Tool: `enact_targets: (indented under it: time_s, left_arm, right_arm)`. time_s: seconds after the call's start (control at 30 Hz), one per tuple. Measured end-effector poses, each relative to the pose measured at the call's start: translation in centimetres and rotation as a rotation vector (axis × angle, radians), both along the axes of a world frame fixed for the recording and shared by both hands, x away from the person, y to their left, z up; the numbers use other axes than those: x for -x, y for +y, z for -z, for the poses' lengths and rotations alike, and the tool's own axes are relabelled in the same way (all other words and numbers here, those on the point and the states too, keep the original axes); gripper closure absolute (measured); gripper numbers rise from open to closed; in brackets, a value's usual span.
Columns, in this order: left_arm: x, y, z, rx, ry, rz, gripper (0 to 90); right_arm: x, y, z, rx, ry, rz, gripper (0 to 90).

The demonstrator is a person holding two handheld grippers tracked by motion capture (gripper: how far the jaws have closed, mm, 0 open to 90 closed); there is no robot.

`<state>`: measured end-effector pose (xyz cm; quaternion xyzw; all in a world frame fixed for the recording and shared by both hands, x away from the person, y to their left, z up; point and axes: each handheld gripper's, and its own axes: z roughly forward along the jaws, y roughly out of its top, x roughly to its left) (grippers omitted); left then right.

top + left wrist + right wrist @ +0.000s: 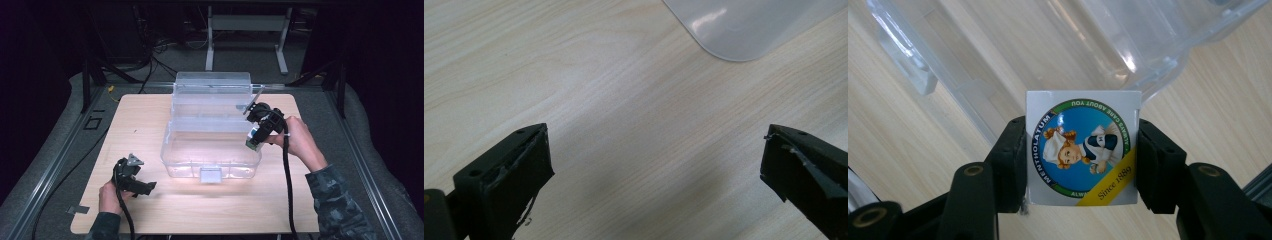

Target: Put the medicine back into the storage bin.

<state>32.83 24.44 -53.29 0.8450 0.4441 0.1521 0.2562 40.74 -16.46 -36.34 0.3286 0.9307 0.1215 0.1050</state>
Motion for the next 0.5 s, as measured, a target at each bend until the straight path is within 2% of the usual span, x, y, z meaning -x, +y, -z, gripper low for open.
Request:
enact_targets:
  time_s: [0.03, 0.07, 0.1, 0.13, 0.17, 0.5]
  left_arm:
    - [0.0, 0.0, 0.0, 0.0, 0.0, 0.0, 0.1]
    - [0.0, 0.0, 0.0, 0.001, -0.002, -0.002, 0.2]
    - [0.0, 0.0, 0.0, 0.003, -0.002, -0.005, 0.1]
    - [0.0, 0.0, 0.0, 0.002, -0.001, -0.005, 0.2]
    - [0.0, 0.0, 0.0, 0.002, 0.0, -0.004, 0.2]
    - [0.0, 0.0, 0.0, -0.002, -0.003, 0.002, 0.2]
  right_arm:
    - [0.0, 0.3, -0.1, 0.039, -0.007, 0.004, 46.5]
    - [-0.1, 0.3, 0.2, -0.018, 0.011, -0.015, 46.4]
    - [-0.1, 0.6, 0.1, 0.033, 0.0, -0.006, 46.4]
    - [-0.1, 0.7, 0.3, 0.002, 0.004, -0.015, 46.5]
    - [-0.2, 0.9, 0.4, -0.008, 0.009, -0.019, 46.4]
    - [-0.5, 1.8, 1.6, 0.02, 0.04, -0.018, 46.5]
